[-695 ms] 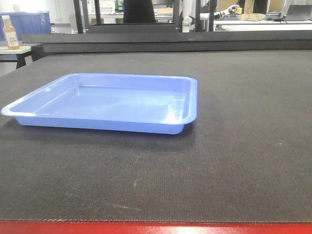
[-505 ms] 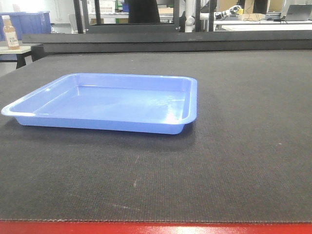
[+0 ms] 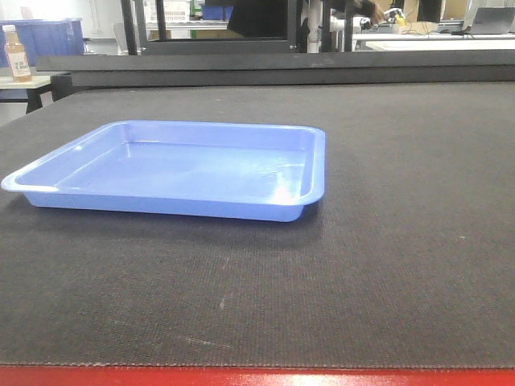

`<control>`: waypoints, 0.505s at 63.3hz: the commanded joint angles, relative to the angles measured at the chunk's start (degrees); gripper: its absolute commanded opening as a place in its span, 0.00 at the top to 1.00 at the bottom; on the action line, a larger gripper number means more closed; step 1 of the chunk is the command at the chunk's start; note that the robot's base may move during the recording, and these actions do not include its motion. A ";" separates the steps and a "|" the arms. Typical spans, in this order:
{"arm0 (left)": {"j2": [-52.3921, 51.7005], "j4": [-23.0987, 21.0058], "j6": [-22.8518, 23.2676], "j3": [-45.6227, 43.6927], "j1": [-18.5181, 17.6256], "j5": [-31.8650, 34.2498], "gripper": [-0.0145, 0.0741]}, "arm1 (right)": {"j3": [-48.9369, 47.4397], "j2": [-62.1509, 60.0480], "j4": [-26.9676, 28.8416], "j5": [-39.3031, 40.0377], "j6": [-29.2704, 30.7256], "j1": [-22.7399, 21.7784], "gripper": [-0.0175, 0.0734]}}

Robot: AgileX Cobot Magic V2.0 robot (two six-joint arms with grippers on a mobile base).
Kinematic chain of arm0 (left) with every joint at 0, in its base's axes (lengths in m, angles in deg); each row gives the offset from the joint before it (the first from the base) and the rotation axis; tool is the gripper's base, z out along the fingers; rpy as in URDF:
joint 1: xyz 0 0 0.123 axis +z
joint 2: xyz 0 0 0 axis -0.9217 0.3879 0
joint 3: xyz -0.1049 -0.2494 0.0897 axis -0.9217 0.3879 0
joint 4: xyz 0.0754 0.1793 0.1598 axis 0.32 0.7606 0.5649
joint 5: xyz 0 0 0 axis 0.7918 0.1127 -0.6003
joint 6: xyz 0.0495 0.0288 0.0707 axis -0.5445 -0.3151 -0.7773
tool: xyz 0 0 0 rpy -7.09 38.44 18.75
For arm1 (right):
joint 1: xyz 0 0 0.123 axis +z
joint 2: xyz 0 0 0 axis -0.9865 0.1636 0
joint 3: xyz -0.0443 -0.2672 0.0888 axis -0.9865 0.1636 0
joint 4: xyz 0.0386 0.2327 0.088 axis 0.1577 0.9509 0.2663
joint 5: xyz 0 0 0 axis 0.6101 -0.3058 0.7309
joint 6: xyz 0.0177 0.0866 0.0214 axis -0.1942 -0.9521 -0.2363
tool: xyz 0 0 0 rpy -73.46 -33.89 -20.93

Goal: Grab blue tray and place on right shelf
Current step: 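Lower both grippers toward the opposite rims of the light blue tray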

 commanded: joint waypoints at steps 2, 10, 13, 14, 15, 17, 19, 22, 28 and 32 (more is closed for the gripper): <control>-0.49 -0.50 -0.02 1.37 -0.40 9.60 0.89 | -1.66 -1.14 0.94 10.06 0.29 0.08 0.79; -0.10 0.00 -0.02 -5.26 -0.40 7.99 0.89 | -8.78 -0.64 3.29 11.29 0.29 0.08 0.78; 0.98 2.18 -0.02 -10.81 -0.40 1.80 0.89 | -13.00 0.33 3.29 8.77 0.29 0.08 0.78; 1.71 2.94 -0.02 -12.33 -0.40 0.14 0.89 | -14.28 0.75 3.29 7.85 0.29 0.08 0.78; 2.24 4.07 -0.02 -14.63 -0.40 -2.30 0.88 | -16.24 1.51 3.29 6.47 0.29 0.08 0.78; 3.83 5.24 -0.02 -17.77 -0.40 -5.61 0.87 | -19.48 3.05 3.24 4.37 0.29 0.08 0.77; 5.72 6.00 -0.02 -21.54 -0.40 -9.19 0.85 | -21.91 4.87 3.24 3.01 0.29 0.08 0.74; 8.61 6.24 -0.02 -27.13 -0.40 -13.22 0.78 | -25.71 7.76 3.24 1.26 0.29 0.08 0.66; 15.60 6.14 -0.02 -35.45 -0.40 -19.76 0.60 | -31.85 14.81 3.24 0.72 0.29 0.08 0.44; 21.09 5.89 -0.02 -40.03 -0.40 -23.76 0.45 | -35.72 21.15 3.24 -0.42 0.29 0.08 0.28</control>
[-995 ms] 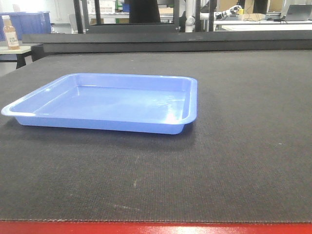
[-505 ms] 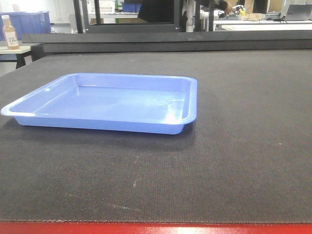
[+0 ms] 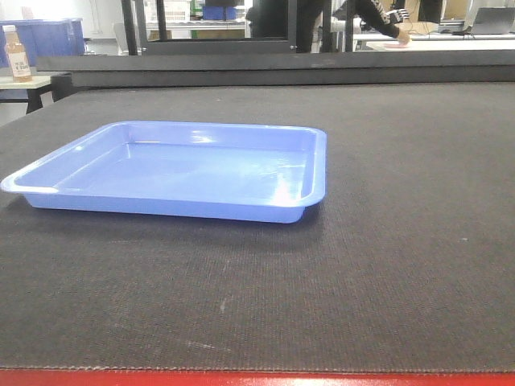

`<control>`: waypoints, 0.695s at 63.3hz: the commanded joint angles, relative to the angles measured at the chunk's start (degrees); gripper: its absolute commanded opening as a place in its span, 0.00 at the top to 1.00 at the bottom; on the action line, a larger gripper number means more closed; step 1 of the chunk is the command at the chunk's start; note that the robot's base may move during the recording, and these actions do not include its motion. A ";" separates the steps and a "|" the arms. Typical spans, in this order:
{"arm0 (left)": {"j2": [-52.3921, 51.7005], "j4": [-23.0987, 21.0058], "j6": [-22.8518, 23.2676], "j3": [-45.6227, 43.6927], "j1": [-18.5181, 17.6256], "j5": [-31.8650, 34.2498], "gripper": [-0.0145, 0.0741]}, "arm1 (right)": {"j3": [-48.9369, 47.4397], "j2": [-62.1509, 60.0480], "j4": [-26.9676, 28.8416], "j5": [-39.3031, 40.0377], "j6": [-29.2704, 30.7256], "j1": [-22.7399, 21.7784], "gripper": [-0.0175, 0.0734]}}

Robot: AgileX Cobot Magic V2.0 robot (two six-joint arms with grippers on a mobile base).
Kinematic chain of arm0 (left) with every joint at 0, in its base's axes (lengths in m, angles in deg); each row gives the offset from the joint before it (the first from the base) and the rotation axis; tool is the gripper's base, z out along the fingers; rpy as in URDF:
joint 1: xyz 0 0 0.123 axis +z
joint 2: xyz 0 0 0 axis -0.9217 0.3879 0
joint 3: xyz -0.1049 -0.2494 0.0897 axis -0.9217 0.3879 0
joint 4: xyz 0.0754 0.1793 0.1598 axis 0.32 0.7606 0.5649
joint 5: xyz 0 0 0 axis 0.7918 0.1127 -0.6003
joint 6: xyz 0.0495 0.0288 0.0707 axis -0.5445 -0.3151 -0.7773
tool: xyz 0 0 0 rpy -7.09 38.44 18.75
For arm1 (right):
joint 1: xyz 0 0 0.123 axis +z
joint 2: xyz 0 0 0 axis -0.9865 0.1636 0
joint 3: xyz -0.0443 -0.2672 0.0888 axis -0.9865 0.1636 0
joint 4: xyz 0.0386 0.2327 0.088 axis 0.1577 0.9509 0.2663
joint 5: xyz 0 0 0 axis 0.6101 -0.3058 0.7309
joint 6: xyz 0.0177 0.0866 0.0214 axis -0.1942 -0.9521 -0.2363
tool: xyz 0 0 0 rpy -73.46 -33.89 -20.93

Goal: Grab blue tray and place on right shelf
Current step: 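Lower both grippers toward the opposite rims of the light blue tray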

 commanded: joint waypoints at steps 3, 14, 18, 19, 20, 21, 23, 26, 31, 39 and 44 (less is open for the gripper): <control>9.88 0.00 -0.02 -8.53 -0.44 -3.22 0.37 | -7.71 10.42 0.27 0.41 0.29 0.27 0.21; 24.12 0.24 -1.82 -19.83 -4.37 -11.84 0.32 | -19.44 25.10 3.02 -12.13 0.29 7.06 0.16; 29.80 0.24 -2.62 -24.47 -6.05 -14.43 0.32 | -25.21 31.02 4.57 -17.57 0.29 11.60 0.16; 30.95 0.24 -2.62 -25.42 -6.32 -14.95 0.32 | -26.36 32.17 4.97 -19.01 0.29 12.58 0.16; 32.64 0.24 -2.62 -26.83 -6.68 -15.66 0.32 | -28.09 33.83 5.22 -19.97 0.29 14.08 0.16; 33.74 0.24 -2.62 -27.78 -6.84 -16.17 0.32 | -29.22 34.98 5.38 -21.32 0.29 15.08 0.16; 35.85 0.24 -2.62 -29.64 -7.05 -17.52 0.32 | -31.95 37.58 5.47 -22.88 0.29 17.12 0.16; 40.20 0.24 -2.62 -33.15 -7.16 -19.70 0.32 | -36.30 42.74 5.47 -26.11 0.29 20.86 0.16; 46.41 0.53 -2.62 -37.83 -7.16 -22.70 0.32 | -42.66 50.54 5.47 -30.60 0.15 25.15 0.16; 55.33 0.53 -2.62 -43.83 -7.16 -24.74 0.32 | -51.44 62.45 5.18 -35.82 -4.34 28.04 0.16; 60.44 1.15 -2.62 -47.05 -7.16 -25.17 0.32 | -56.34 69.55 3.57 -40.00 -8.74 28.09 0.16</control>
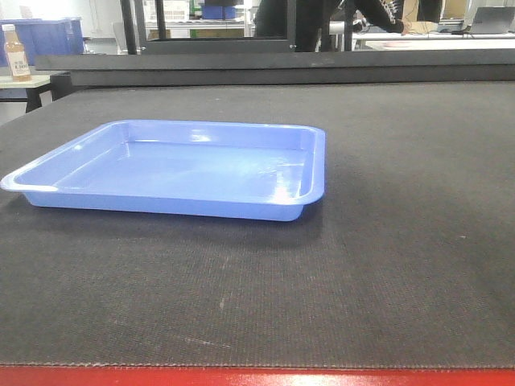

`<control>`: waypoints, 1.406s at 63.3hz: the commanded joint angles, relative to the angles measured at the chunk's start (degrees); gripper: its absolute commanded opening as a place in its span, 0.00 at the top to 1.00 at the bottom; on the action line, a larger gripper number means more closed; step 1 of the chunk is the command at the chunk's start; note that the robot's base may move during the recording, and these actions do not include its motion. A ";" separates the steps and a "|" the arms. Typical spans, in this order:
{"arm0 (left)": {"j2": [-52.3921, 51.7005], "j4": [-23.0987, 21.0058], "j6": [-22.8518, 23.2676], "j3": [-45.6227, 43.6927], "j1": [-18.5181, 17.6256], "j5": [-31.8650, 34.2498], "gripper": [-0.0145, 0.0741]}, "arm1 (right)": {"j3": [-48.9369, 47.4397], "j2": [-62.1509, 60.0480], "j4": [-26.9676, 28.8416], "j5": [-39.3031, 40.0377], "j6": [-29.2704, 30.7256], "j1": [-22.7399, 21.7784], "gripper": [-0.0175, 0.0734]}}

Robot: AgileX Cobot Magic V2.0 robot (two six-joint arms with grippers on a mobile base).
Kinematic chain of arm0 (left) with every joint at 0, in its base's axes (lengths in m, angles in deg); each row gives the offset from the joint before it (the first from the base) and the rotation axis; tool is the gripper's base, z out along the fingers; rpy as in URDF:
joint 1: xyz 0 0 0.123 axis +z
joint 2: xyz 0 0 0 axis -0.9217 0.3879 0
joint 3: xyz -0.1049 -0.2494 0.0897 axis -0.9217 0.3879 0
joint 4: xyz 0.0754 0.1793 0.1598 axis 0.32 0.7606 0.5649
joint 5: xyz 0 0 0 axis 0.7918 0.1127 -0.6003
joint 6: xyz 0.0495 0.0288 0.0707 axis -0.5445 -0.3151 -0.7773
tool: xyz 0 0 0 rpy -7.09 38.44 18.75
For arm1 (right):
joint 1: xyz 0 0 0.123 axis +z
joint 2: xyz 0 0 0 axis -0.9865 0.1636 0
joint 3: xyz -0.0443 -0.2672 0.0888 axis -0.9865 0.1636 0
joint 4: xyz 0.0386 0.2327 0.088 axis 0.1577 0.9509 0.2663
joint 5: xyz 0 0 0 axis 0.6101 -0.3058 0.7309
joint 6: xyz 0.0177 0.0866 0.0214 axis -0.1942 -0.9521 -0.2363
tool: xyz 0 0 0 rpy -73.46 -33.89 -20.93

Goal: Grab blue tray and place on right shelf
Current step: 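Lower both grippers toward the opposite rims of the light blue tray, then close left and right grippers on the tray's opposite side rims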

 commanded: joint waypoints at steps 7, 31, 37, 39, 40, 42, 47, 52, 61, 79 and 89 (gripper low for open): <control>9.73 2.02 0.05 -8.99 -0.38 0.20 0.32 | -13.04 13.74 -9.74 -8.49 -14.78 0.15 0.16; 27.11 2.41 1.87 -18.75 -0.27 -2.81 0.32 | -26.95 33.70 -17.14 -20.13 -25.43 0.15 0.16; 30.20 2.02 2.35 -20.13 -0.16 -2.69 0.32 | -27.23 34.94 -17.50 -18.99 -27.58 -0.26 0.16; 31.08 2.02 2.35 -20.44 -0.16 -2.69 0.32 | -27.23 35.21 -17.64 -18.54 -28.11 -0.47 0.16; 31.75 2.02 2.35 -20.60 -0.16 -2.69 0.32 | -27.23 35.28 -17.64 -18.27 -28.25 -0.60 0.16; 32.61 2.02 2.35 -21.06 -0.16 -2.60 0.32 | -27.23 35.39 -17.64 -17.53 -28.56 -0.71 0.16; 34.83 2.02 2.67 -21.93 -0.16 -2.60 0.32 | -27.23 35.39 -17.64 -16.11 -29.14 -0.96 0.16; 36.55 1.77 3.09 -22.73 -0.16 -2.45 0.32 | -27.23 35.39 -17.64 -14.59 -29.14 -1.07 0.16; 39.03 0.59 3.09 -23.21 -0.16 -1.54 0.32 | -27.23 35.87 -17.76 -14.01 -29.14 -1.07 0.16; 41.77 -1.73 3.09 -23.34 -0.16 -1.00 0.32 | -27.23 38.90 -17.82 -15.10 -29.14 -1.07 0.16; 42.16 -1.73 3.09 -23.34 -0.16 -1.00 0.32 | -27.23 40.04 -17.82 -15.96 -29.08 -1.07 0.16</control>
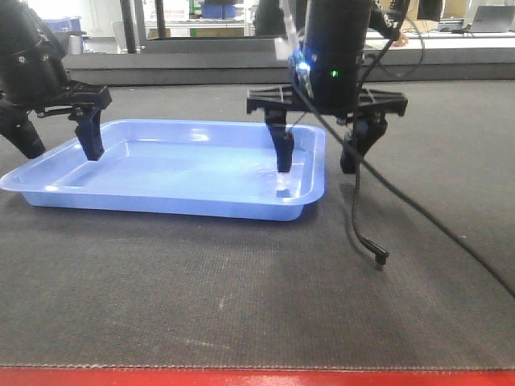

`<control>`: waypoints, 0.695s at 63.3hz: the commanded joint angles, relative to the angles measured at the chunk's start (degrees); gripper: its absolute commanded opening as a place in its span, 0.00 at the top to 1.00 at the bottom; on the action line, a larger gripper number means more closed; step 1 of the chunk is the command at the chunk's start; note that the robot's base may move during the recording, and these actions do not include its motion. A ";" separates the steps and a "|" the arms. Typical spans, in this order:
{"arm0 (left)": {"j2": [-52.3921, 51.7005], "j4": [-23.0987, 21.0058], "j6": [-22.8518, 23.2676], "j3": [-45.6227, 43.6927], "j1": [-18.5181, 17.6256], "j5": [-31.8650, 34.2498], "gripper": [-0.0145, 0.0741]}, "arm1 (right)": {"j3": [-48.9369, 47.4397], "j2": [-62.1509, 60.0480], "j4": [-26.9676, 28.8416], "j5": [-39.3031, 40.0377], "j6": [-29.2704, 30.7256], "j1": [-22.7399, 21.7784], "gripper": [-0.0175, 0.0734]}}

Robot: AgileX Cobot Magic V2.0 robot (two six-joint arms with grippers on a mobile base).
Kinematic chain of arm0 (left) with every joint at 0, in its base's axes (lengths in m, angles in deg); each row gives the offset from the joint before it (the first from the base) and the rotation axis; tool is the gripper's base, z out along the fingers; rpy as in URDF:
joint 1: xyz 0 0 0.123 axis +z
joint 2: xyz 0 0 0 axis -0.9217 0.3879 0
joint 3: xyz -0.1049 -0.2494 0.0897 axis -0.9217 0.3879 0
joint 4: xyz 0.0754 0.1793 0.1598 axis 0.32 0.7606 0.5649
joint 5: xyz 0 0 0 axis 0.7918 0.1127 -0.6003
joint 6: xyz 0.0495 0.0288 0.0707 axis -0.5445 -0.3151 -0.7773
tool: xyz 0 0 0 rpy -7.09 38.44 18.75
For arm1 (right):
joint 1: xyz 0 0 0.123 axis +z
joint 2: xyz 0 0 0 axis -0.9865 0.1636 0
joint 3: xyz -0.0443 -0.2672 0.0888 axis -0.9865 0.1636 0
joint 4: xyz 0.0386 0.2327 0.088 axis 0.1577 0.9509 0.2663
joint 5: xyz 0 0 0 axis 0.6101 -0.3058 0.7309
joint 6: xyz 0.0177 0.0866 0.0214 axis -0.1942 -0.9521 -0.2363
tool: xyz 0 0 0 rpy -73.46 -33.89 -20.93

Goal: Grab blue tray and place on right shelf
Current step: 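Close left and right grippers on the tray's opposite side rims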

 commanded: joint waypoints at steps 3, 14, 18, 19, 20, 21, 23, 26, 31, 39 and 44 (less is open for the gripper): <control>-3.16 -0.67 0.58 -2.00 -0.16 2.10 0.32 | -1.96 -3.05 -0.97 0.49 0.18 -0.27 0.16; -2.40 -0.67 0.58 -2.00 -0.16 2.34 0.33 | -1.96 -2.97 -0.97 0.95 0.18 -0.27 0.27; -2.15 -0.67 0.58 -2.00 -0.16 1.77 0.33 | -1.96 -2.97 -0.97 1.00 0.18 -0.27 0.33; -2.15 -0.67 0.58 -2.00 -0.16 1.63 0.33 | -1.96 -2.97 -0.97 1.00 0.18 -0.27 0.35; -2.15 -0.67 0.58 -2.00 -0.16 1.51 0.33 | -1.96 -2.97 -0.97 1.00 0.18 -0.27 0.38; -2.15 -0.67 0.58 -2.00 -0.16 1.53 0.33 | -1.96 -2.97 -0.97 1.00 0.18 -0.27 0.40; -2.15 -0.67 0.58 -2.00 -0.16 1.53 0.33 | -1.96 -2.92 -0.97 1.00 0.18 -0.27 0.43; -2.15 -0.67 0.58 -2.00 -0.16 1.53 0.33 | -1.96 -2.92 -0.97 1.00 0.18 -0.27 0.49; -2.15 -0.67 0.58 -2.00 -0.16 1.11 0.39 | -1.96 -2.86 -0.97 0.92 0.18 -0.27 0.59; -2.15 -0.67 0.58 -2.00 -0.16 0.33 0.59 | -1.96 -2.86 -0.97 0.66 0.18 -0.27 0.76; -2.15 -0.67 0.58 -2.00 -0.16 0.02 0.76 | -1.96 -2.86 -0.97 0.66 0.18 -0.27 0.78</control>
